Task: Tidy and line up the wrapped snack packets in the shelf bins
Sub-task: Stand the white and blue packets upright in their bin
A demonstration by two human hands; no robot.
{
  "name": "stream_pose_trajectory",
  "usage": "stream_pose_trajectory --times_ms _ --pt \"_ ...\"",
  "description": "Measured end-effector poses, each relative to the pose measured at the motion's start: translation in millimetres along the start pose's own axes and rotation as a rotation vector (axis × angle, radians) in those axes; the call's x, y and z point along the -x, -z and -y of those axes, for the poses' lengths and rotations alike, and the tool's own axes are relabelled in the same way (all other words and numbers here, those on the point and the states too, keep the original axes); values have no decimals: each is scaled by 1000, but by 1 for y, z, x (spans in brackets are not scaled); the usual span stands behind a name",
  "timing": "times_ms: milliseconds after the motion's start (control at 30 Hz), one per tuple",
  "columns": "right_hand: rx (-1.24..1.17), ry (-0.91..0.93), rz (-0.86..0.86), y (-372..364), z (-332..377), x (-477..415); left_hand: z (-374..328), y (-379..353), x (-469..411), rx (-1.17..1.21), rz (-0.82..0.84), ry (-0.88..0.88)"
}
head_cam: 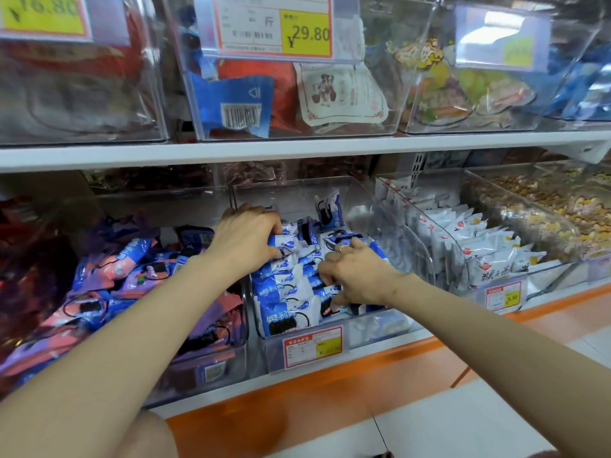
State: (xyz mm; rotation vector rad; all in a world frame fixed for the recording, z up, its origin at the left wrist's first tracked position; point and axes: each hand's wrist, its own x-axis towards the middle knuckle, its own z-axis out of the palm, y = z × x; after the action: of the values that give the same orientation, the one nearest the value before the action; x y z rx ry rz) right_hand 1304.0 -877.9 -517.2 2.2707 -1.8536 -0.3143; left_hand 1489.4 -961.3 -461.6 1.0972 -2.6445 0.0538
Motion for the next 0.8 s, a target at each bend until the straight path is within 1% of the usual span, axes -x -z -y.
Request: stream_pose_trajectory --times_ms 133,267,333,433,567,700,800 --pt "17 -40 92 5 -4 -1 1 -1 0 22 -77 3" --pt "-53 -33 167 7 -2 -2 2 3 4 116 -155 18" --pt "-52 -27 160 7 -2 -1 1 6 5 200 -180 36" --pt "3 -26 93 5 -2 0 -3 11 6 410 -192 40" --pt "20 -77 66 2 -1 1 -13 13 5 719 -125 55" --pt "-16 -128 49 -3 -2 6 -18 11 4 1012 20 159" --pt "-120 -184 82 5 -4 12 -19 11 5 1134 77 249"
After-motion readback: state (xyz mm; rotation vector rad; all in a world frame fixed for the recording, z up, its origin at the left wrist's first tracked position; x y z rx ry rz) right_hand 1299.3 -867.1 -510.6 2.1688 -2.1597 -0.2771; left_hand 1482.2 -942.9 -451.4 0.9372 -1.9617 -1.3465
